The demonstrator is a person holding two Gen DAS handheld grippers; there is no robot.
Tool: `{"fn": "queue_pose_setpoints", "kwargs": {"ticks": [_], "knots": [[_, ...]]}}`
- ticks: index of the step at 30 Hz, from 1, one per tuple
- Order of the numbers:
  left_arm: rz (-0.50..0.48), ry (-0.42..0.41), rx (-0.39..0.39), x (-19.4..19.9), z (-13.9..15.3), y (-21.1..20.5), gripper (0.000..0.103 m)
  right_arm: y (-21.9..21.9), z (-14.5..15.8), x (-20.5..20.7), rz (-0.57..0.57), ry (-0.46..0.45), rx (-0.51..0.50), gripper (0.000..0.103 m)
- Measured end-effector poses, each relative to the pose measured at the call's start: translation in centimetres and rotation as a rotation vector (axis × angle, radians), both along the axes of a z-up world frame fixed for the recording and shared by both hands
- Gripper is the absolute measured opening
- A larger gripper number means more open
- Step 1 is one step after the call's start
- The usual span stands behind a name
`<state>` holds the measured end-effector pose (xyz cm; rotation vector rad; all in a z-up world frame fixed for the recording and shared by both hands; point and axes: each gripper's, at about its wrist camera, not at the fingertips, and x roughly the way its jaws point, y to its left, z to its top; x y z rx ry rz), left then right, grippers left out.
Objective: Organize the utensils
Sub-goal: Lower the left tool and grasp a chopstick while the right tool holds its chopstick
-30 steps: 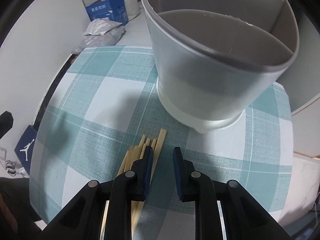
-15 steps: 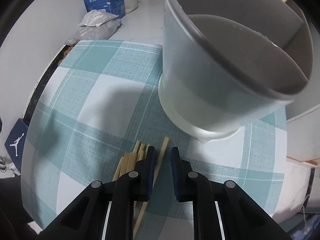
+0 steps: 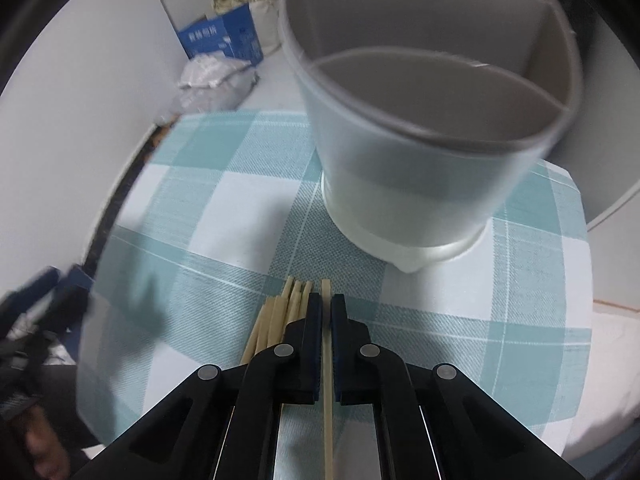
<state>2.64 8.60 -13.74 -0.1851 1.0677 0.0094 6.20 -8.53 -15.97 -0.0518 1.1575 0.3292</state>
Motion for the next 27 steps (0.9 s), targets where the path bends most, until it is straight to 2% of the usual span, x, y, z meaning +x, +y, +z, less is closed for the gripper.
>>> {"fn": "queue_pose_setpoints", "kwargs": {"ticks": [4,13,21,24,27], "knots": [[-0.094,0.073,-0.053,0.2,-1.2,-2.2,0.08,-1.8,1.0,-1.2,-0.023,-0.01,0.1,0.003],[-0.219,0.169,-0.025,0.0,-2.9,-5.9,0.08,-7.5,3.2,-2.0,-0.153,-0.003,0.356,0.003],[-0.256,0.15,0.153,-0.7,-3.0,-7.4,0.081,-10.8,2.0,-2.1,-0.331,0.001,0.499,0.003],[-0.276,0.145,0.201,-0.5,-2.8,-7.9,0.081,-11.0,2.5,-2.2,-0.352,-0.029,0.491,0.003],[-0.285,0.158,0.214,0.2,-2.7,-7.6,0.081,-11.1,2.8,-2.3,-0.356,-0.04,0.471,0.003]]}}
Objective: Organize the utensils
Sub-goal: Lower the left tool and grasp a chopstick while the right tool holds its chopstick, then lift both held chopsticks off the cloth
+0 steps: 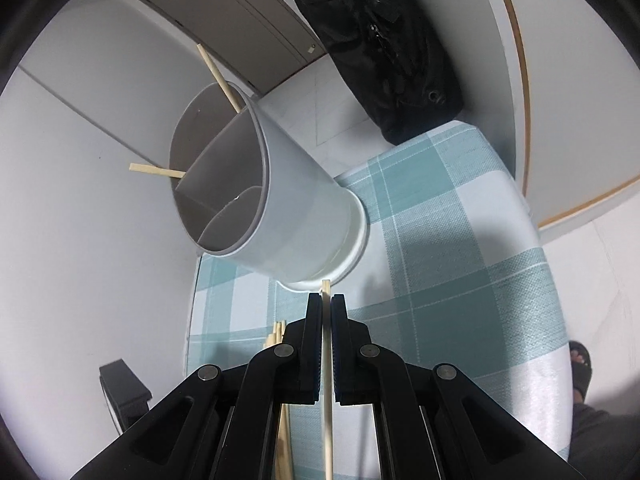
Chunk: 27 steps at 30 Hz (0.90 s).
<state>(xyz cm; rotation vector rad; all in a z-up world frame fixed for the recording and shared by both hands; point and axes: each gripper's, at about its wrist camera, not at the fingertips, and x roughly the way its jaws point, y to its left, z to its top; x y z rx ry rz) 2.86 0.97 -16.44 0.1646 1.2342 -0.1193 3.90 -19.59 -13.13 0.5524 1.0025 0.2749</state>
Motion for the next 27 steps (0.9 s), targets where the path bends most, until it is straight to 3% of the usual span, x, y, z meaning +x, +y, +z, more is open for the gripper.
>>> {"fn": "queue_pose_setpoints", "kwargs": {"ticks": [5,10,14,16,21,27], "knots": [[-0.002,0.023,0.009,1.4,-0.5,0.1,0.078,-0.3,-2.3,-0.1,-0.021,0.084,-0.031,0.003],[-0.034,0.047,0.004,2.1,-0.6,-0.7,0.058,-1.6,-4.8,-0.5,-0.071,0.151,-0.023,0.003],[-0.054,0.062,0.002,3.2,-0.7,-1.0,0.051,-2.4,-6.2,-0.3,-0.11,0.209,0.035,0.004],[-0.064,0.076,-0.022,3.5,-0.5,-1.2,0.03,-2.8,-6.4,-0.2,-0.118,0.226,0.078,0.003],[-0.098,0.094,-0.029,3.4,-0.4,-2.1,0.004,-2.8,-6.2,-0.2,-0.101,0.224,0.074,0.001],[-0.062,0.065,-0.037,2.9,0.0,-1.7,0.002,-2.8,-5.9,0.5,-0.103,0.206,0.087,0.0]]}}
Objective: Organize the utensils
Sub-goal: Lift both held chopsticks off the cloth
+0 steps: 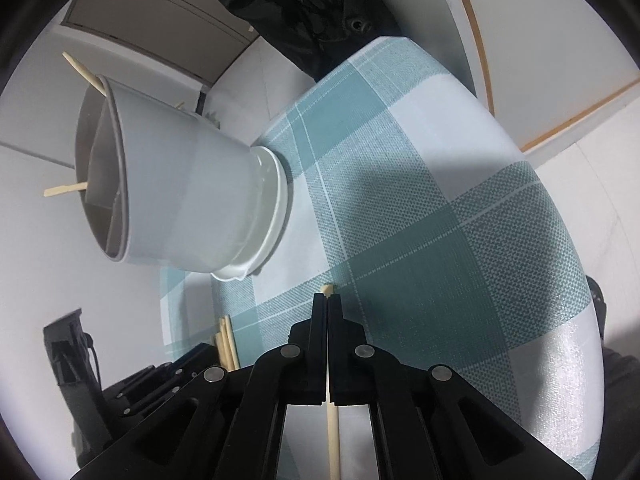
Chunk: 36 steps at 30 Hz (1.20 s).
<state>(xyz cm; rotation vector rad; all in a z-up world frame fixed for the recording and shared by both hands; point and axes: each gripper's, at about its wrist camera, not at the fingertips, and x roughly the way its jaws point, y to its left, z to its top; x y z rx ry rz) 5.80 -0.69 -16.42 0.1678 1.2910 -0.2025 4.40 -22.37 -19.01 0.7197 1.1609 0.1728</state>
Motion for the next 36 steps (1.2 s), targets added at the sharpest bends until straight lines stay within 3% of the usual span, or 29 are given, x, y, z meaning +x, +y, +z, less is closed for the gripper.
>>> {"fn": "queue_pose_setpoints", "kwargs": {"ticks": [3,7,10,12,18,22,26,27,31,32,36], "knots": [[0.035,-0.032,-0.04,0.0,0.8,1.1,0.001,0.2,0.5,-0.3,0.01,-0.022,0.009,0.0],[0.038,-0.091,-0.039,-1.2,2.5,1.3,0.001,0.4,1.5,-0.5,0.03,-0.043,-0.066,0.004],[0.058,-0.114,-0.074,-2.2,3.4,1.9,0.001,0.6,1.4,-0.2,0.077,-0.008,-0.11,0.005],[0.074,-0.133,-0.111,-2.7,3.7,2.4,0.001,1.2,1.2,0.1,0.138,0.011,-0.135,0.011],[0.1,-0.161,-0.189,-2.0,4.1,3.3,0.001,3.7,1.7,0.8,0.257,0.007,-0.295,0.03],[0.109,-0.17,-0.23,-1.5,4.3,4.6,0.001,6.2,2.0,0.9,0.325,0.016,-0.466,0.032],[0.147,-0.18,-0.271,-1.2,4.4,6.6,0.001,8.5,1.7,0.7,0.386,0.028,-0.667,0.025],[0.162,-0.166,-0.276,-1.1,4.2,7.0,0.001,8.8,1.7,0.7,0.391,0.023,-0.671,0.012],[0.185,-0.132,-0.276,-1.1,3.5,8.0,0.002,9.1,1.6,1.0,0.363,0.033,-0.669,0.006],[0.188,-0.112,-0.278,-1.2,3.2,8.2,0.005,9.0,1.5,1.1,0.354,0.033,-0.659,0.006],[0.192,-0.061,-0.28,-1.3,2.1,8.5,0.045,7.1,1.5,1.2,0.274,0.03,-0.512,0.005]]}}
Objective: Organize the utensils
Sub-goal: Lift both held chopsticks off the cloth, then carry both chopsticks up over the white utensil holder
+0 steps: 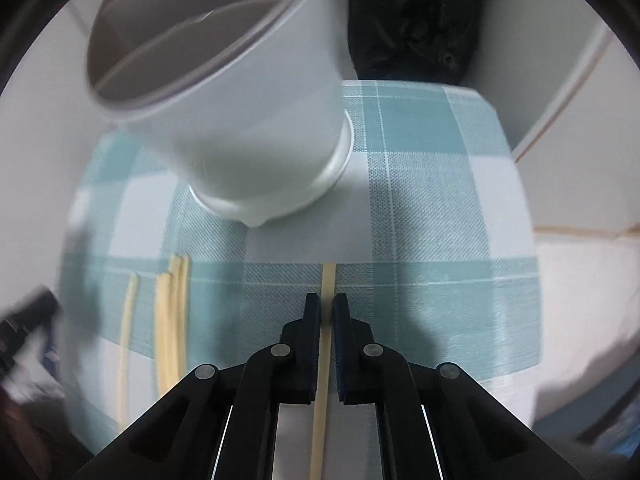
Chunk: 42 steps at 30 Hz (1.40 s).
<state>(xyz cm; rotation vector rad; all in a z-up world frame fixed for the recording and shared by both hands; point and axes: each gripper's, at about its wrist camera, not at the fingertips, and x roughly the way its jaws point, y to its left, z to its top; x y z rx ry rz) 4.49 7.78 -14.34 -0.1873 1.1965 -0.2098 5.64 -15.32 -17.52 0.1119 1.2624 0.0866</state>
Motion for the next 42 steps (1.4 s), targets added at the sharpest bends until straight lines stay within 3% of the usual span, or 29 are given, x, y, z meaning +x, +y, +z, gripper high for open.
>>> {"fn": "queue_pose_setpoints", "kwargs": {"ticks": [2,5,10,17,20,23,24,25,27,34,42], "knots": [[-0.013,-0.007,0.01,-0.2,-0.1,-0.3,0.047,-1.2,0.1,-0.1,-0.049,-0.004,0.081,0.005],[-0.067,-0.015,0.104,-0.6,-0.3,-1.7,0.047,-4.0,0.2,-0.7,-0.141,-0.025,0.247,0.005],[-0.136,0.019,0.178,-0.5,-1.5,-4.5,0.047,-7.2,-0.1,-2.1,-0.241,-0.041,0.438,0.005],[-0.177,0.068,0.232,0.1,-2.4,-5.9,0.047,-10.6,0.5,-3.4,-0.278,-0.095,0.557,0.005],[-0.177,0.08,0.26,0.4,-2.2,-6.1,0.047,-10.8,1.9,-3.4,-0.289,-0.144,0.574,0.005],[-0.149,0.118,0.25,0.9,-2.2,-6.0,0.038,-10.6,3.1,-4.0,-0.309,-0.182,0.624,0.005],[-0.156,0.124,0.247,1.0,-2.1,-6.3,0.026,-11.0,3.5,-4.0,-0.317,-0.2,0.638,0.005],[-0.166,0.126,0.247,1.0,-2.3,-6.9,0.009,-10.8,3.6,-3.5,-0.321,-0.211,0.642,0.005],[-0.173,0.135,0.258,1.2,-2.3,-7.4,0.002,-11.1,4.2,-3.4,-0.323,-0.239,0.646,0.005],[-0.12,0.109,0.184,1.9,-2.0,-6.8,0.002,-11.2,5.5,-3.0,-0.301,-0.297,0.636,0.005],[-0.092,-0.161,0.166,-1.3,3.6,-6.8,0.002,-9.6,7.7,-4.1,-0.2,-0.377,0.568,0.005]]}}
